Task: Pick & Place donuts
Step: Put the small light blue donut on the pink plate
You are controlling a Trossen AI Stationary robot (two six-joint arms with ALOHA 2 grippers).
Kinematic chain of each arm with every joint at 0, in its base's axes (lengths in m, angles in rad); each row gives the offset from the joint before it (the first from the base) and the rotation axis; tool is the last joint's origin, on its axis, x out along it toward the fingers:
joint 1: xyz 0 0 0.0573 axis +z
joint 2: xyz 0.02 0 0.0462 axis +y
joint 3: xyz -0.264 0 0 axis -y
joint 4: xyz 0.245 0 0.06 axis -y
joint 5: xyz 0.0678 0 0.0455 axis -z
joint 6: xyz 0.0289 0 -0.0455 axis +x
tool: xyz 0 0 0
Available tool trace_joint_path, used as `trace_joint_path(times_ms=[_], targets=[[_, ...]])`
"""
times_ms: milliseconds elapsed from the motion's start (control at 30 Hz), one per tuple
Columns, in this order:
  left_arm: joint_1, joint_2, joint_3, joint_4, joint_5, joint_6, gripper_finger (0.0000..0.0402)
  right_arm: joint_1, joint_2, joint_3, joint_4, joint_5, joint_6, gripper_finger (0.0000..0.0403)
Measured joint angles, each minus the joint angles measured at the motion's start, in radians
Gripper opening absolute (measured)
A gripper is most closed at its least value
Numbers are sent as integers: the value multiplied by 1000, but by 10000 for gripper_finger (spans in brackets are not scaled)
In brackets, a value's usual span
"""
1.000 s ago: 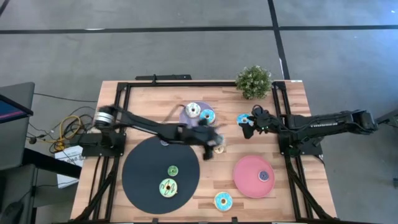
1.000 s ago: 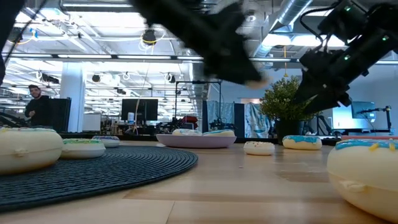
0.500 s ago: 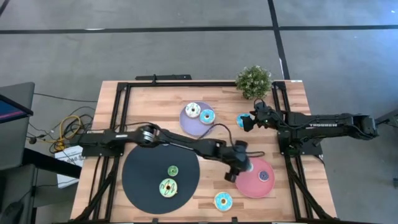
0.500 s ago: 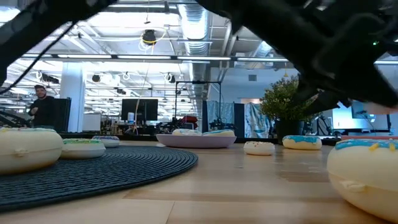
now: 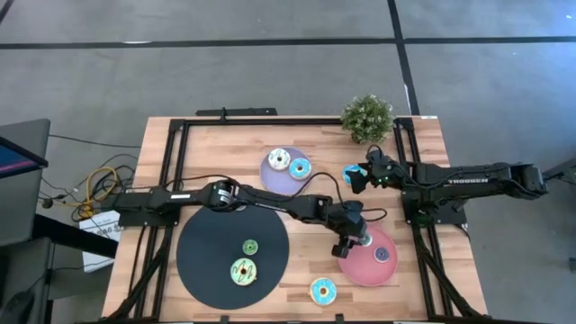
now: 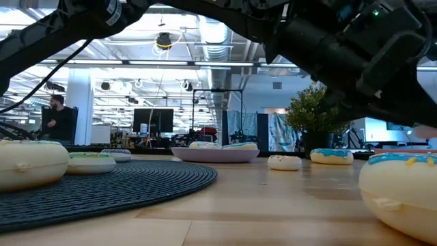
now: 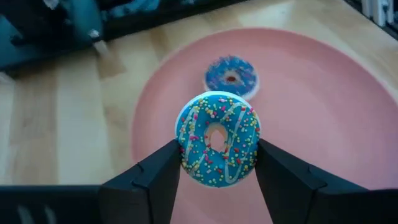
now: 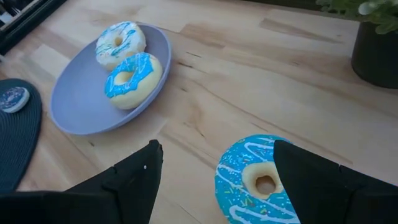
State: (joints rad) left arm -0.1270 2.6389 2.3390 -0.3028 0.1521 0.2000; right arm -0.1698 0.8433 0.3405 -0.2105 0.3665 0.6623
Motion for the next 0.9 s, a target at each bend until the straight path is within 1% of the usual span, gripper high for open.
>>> trace_joint_path(times_ms=[567,733,900], targets=[[4,0,0,5,-28,2,192,-1,0,0,10,0,0,296],[4,0,0,5,-28,4,207,-1,0,0,10,-1,0,296],[5,0,0,5,-21,5,235,-1,0,0,10,-1,0,296]])
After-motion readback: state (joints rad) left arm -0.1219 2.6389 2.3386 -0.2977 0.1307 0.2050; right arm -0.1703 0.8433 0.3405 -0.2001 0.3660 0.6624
